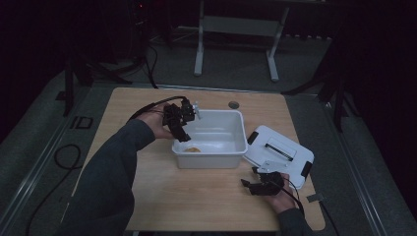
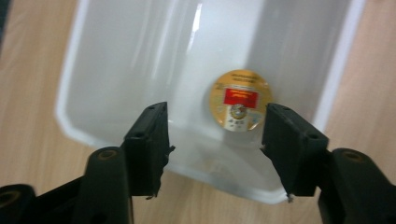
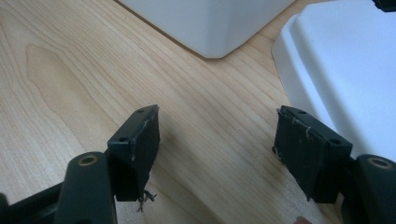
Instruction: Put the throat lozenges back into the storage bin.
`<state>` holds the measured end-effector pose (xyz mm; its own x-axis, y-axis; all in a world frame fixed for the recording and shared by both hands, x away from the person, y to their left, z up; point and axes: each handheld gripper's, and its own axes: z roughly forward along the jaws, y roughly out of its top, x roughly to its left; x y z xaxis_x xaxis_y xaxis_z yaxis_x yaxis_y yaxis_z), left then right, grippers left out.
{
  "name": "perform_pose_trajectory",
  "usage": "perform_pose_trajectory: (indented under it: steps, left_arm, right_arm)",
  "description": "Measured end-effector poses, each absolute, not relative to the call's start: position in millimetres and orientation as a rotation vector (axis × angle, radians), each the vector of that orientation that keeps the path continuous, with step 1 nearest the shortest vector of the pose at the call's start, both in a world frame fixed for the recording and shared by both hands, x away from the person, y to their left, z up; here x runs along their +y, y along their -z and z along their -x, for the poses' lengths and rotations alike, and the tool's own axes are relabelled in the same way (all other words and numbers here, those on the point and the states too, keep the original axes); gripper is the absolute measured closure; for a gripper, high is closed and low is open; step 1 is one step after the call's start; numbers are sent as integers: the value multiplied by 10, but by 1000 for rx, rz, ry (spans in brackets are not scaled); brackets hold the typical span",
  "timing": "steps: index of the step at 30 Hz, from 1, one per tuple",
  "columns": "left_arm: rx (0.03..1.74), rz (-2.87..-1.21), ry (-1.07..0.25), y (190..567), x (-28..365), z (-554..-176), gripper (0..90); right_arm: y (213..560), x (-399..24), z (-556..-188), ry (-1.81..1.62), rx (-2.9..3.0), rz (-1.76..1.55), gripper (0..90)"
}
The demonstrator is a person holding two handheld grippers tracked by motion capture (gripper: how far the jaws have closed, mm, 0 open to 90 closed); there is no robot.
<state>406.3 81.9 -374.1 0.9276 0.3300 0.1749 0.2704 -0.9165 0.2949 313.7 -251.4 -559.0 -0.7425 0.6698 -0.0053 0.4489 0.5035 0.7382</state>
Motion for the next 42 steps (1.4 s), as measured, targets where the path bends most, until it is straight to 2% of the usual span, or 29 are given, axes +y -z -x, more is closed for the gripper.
perform_pose_trajectory:
  steps: [4, 13, 22, 42]
  left_arm:
    - [488, -2794, -332, 3760, 908, -4066, 496]
    - [577, -2711, -394, 3786, 1145, -4028, 525]
    - [674, -2578, -426, 3833, 1383, -4002, 594]
    - [771, -2475, -518, 3987, 1624, -3944, 856]
  right_arm:
    - [5590, -2513, -3137, -1081, 2459, -942, 307]
    - [5590, -2514, -3138, -1081, 2459, -941, 307]
    - [5590, -2514, -3138, -1081, 2459, -941, 307]
    - [5590, -2516, -3132, -1080, 2460, -943, 307]
